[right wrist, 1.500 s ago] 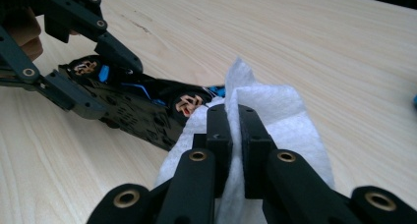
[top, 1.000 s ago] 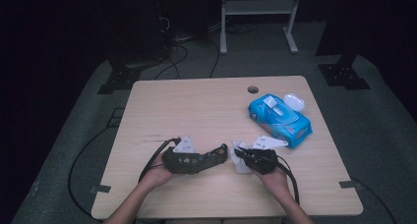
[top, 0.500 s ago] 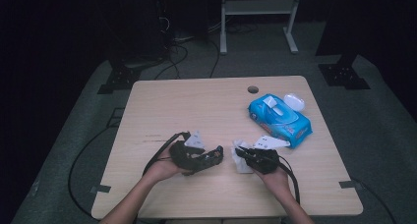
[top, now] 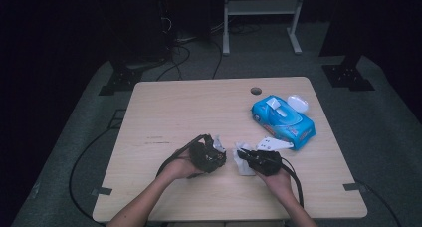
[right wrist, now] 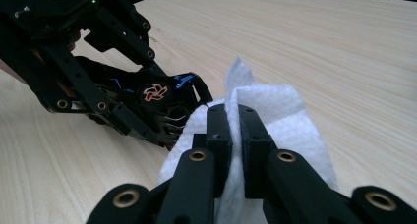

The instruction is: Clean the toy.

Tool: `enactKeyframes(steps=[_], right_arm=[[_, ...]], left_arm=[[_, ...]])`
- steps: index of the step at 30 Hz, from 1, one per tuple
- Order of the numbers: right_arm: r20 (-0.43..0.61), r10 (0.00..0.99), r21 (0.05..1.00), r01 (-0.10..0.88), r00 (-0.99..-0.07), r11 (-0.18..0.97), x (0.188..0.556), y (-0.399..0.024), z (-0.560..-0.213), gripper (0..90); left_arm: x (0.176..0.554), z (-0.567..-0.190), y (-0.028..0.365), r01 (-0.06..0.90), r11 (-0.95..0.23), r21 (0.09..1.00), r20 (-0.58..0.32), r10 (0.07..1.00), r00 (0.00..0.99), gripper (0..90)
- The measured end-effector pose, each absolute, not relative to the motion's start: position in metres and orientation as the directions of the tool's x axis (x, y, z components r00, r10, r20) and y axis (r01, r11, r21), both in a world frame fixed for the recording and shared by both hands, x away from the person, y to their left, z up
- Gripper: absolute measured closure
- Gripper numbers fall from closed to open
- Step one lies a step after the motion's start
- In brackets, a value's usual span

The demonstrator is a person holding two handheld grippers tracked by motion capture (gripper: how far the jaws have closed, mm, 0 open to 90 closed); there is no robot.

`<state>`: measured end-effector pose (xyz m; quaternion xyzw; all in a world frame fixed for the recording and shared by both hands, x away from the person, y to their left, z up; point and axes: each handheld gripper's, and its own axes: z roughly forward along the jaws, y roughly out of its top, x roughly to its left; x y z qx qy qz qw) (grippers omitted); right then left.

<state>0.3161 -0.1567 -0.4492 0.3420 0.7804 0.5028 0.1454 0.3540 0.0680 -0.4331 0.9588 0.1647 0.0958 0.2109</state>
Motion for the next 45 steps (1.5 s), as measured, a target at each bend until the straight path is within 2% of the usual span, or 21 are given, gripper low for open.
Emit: enactKeyframes(steps=[8, 9, 15, 18, 24, 31, 37, 41, 45], right_arm=[[0.153, 0.672, 0.876, 0.414, -0.725, 0.246, 0.318, -0.156, -0.452, 84.6], [0.155, 0.672, 0.875, 0.417, -0.724, 0.246, 0.318, -0.155, -0.453, 84.6], [0.155, 0.673, 0.875, 0.417, -0.723, 0.246, 0.318, -0.154, -0.454, 84.4], [0.155, 0.674, 0.876, 0.415, -0.722, 0.244, 0.319, -0.155, -0.454, 84.4], [0.169, 0.675, 0.875, 0.425, -0.718, 0.233, 0.319, -0.157, -0.453, 84.3], [0.192, 0.661, 0.895, 0.407, -0.725, 0.185, 0.318, -0.161, -0.443, 84.3], [0.185, 0.59, 0.935, 0.326, -0.786, 0.141, 0.304, -0.148, -0.416, 84.5], [0.163, 0.558, 0.945, 0.292, -0.814, 0.149, 0.298, -0.138, -0.407, 84.5], [0.14, 0.599, 0.94, 0.296, -0.788, 0.17, 0.303, -0.144, -0.409, 84.5]], left_arm=[[0.352, -0.432, 0.075, 0.276, -0.826, 0.492, 0.1, 0.369, 0.924, 57.5], [0.353, -0.432, 0.075, 0.285, -0.828, 0.483, 0.077, 0.364, 0.928, 57.4], [0.356, -0.435, 0.071, 0.303, -0.844, 0.442, 0.072, 0.37, 0.926, 55.5], [0.356, -0.441, 0.065, 0.311, -0.872, 0.379, 0.079, 0.365, 0.928, 46.6], [0.354, -0.44, 0.062, 0.274, -0.883, 0.381, 0.13, 0.345, 0.93, 56.8], [0.347, -0.427, 0.071, 0.243, -0.789, 0.564, 0.115, 0.367, 0.923, 57.1], [0.329, -0.422, 0.073, 0.193, -0.691, 0.696, 0.091, 0.352, 0.932, 57.2], [0.324, -0.423, 0.079, 0.19, -0.639, 0.746, 0.073, 0.361, 0.93, 57.2], [0.321, -0.42, 0.088, 0.187, -0.605, 0.774, 0.053, 0.357, 0.933, 57.3]])
